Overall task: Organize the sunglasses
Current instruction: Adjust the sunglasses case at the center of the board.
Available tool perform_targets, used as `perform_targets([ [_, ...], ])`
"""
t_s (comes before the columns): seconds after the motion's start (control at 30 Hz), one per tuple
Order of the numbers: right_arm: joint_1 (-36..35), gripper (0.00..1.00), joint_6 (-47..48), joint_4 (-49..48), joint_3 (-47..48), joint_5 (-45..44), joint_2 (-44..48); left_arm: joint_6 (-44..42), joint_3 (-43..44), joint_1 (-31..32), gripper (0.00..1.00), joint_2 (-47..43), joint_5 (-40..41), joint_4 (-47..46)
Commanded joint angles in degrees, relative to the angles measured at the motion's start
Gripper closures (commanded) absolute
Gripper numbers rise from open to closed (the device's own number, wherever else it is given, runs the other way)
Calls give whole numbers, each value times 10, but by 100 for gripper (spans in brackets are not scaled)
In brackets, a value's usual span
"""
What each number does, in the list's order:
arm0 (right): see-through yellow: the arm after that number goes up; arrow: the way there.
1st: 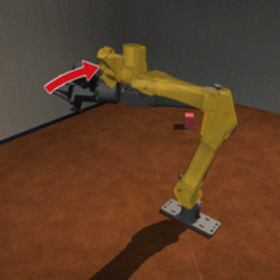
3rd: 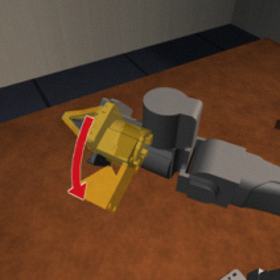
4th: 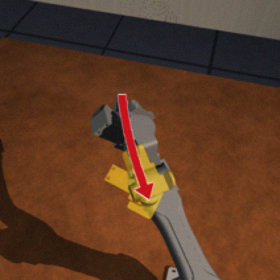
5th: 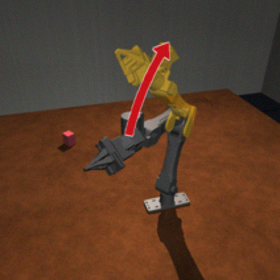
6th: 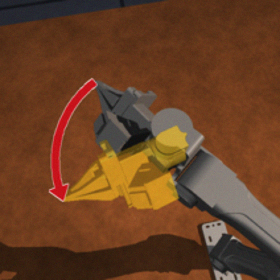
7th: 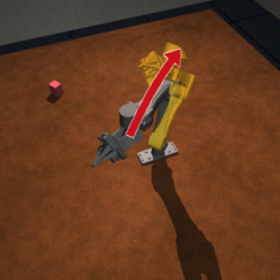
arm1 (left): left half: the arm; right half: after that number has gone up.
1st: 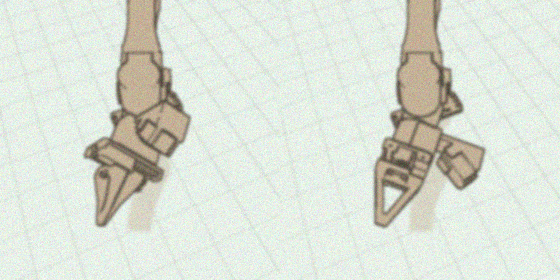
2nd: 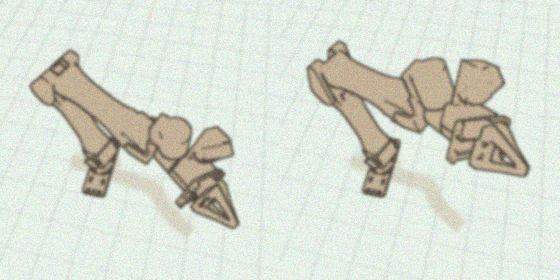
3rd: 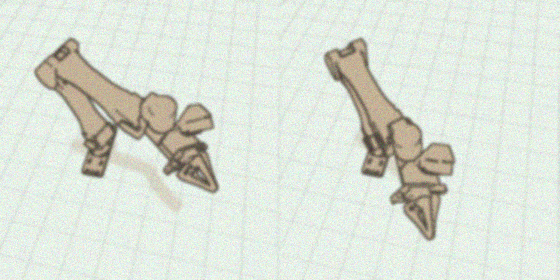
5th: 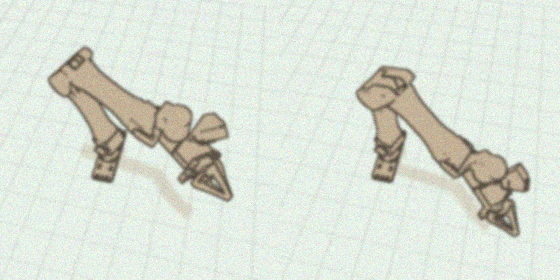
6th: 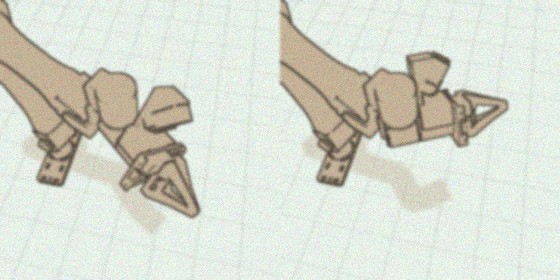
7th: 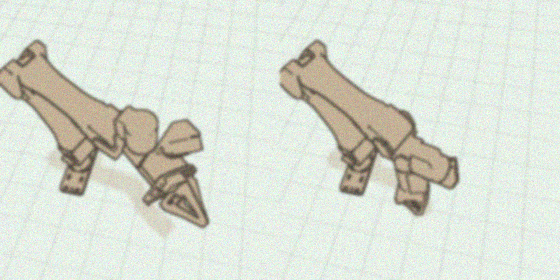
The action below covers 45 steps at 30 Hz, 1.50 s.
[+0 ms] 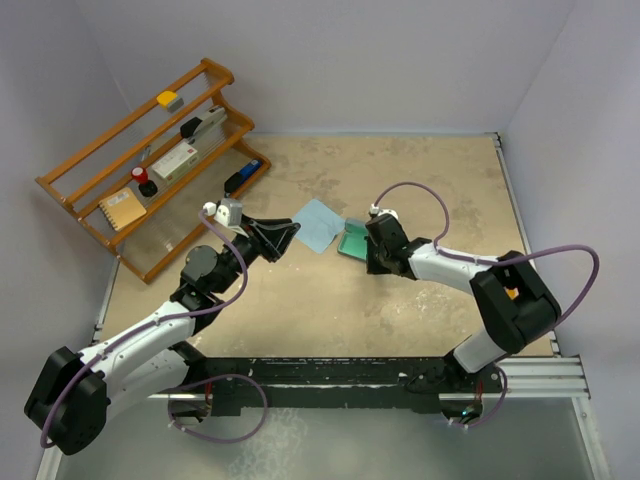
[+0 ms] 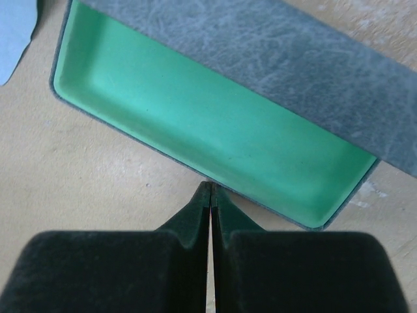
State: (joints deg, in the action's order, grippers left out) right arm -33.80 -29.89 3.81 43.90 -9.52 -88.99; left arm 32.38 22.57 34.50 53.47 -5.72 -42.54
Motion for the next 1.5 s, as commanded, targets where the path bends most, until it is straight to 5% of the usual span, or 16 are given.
perform_targets([
  [0.0, 18, 100, 16, 7, 36, -28, -11, 4, -3, -5, 68, -1, -4, -25],
  [0.53, 67, 100, 49, 4, 75, -2, -68, 4, 0, -8, 68, 9, -8, -26],
  [0.77, 66, 100, 52, -20, 56, 15, -26, 4, -1, -8, 68, 13, 9, -21],
  [1.13, -3, 85, 65, -25, 56, 75, 48, 34, -21, -15, 68, 0, 153, -1],
  [1.47, -67, 71, 106, -4, 188, 71, -59, 85, -58, -60, 66, -58, 283, 49],
])
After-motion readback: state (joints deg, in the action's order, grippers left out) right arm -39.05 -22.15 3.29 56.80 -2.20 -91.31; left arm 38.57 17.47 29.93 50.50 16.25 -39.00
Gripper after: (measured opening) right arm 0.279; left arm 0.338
